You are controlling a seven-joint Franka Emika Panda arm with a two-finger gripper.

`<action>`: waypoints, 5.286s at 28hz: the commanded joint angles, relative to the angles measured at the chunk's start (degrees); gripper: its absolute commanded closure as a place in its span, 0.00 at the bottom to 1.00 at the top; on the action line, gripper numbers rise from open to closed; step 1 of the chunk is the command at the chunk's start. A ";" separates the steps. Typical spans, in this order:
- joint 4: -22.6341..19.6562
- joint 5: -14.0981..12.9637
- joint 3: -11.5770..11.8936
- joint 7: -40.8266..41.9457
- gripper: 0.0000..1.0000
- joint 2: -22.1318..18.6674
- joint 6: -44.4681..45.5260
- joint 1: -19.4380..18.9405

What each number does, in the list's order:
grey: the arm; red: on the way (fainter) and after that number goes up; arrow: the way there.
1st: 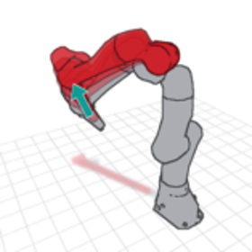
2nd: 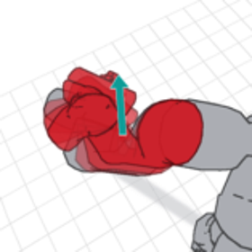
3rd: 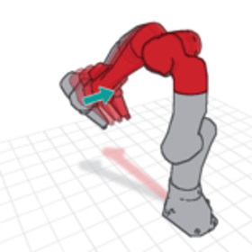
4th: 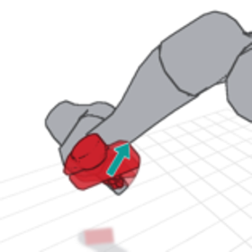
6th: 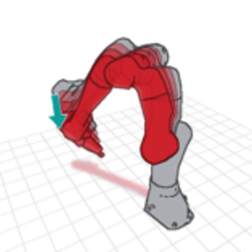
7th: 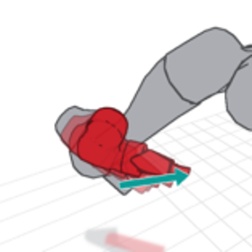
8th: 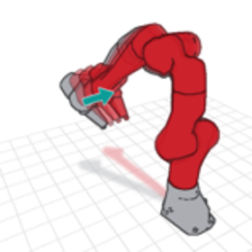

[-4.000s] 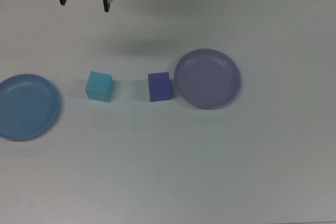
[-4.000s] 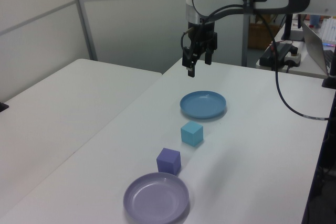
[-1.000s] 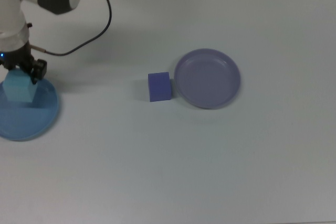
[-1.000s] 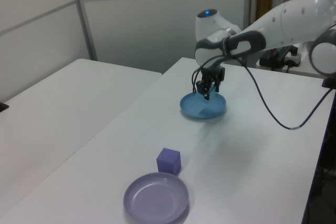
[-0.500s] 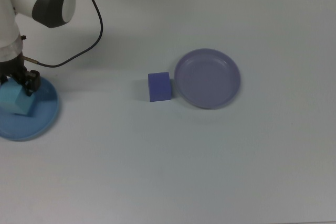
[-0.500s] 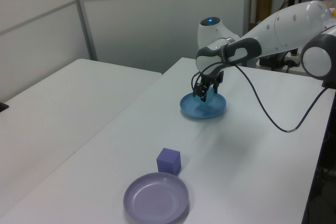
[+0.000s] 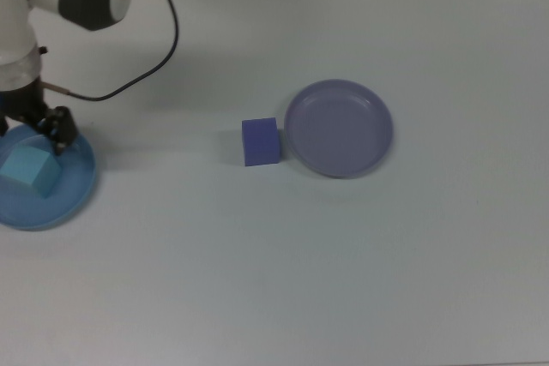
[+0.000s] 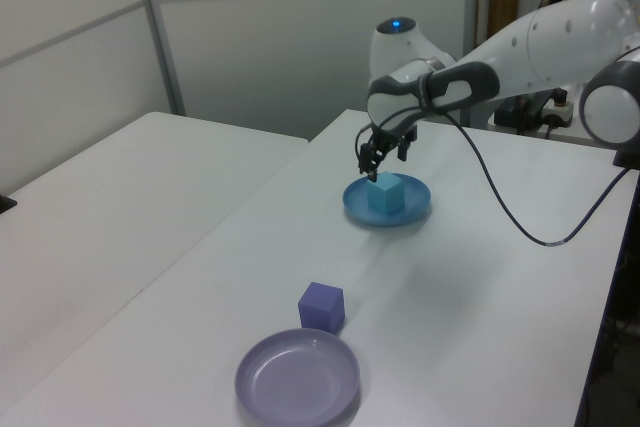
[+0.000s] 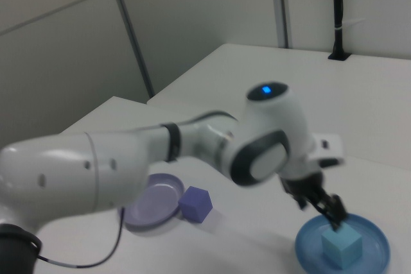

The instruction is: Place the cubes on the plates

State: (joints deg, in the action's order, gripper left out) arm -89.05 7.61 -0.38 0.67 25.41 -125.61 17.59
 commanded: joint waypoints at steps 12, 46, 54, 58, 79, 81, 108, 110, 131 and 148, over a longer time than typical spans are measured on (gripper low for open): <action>-5.51 -1.54 -10.77 -7.25 0.00 -8.10 18.56 -10.47; -12.11 0.21 -12.27 -12.18 0.87 -2.91 5.81 -14.60; -12.46 -0.49 -13.41 -11.75 0.91 -9.23 14.75 -14.87; -12.55 -0.84 -15.96 -11.74 0.91 -11.61 18.20 -14.87; -13.43 5.92 -17.99 -26.42 0.80 -6.61 8.98 -25.15; -13.43 6.28 -17.90 -26.51 0.66 -6.60 8.98 -25.15; -11.59 -2.76 -10.44 -14.39 0.00 -22.50 23.82 -22.51; -11.32 -4.00 -8.85 -12.45 0.00 -23.91 25.76 -22.60; -6.84 -4.53 3.72 -3.83 0.00 -27.79 29.46 -21.99; -5.96 -8.84 3.81 0.12 0.00 -27.17 30.07 -20.58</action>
State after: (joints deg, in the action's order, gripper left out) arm -96.16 0.17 3.43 -2.38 -2.19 -96.65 -3.63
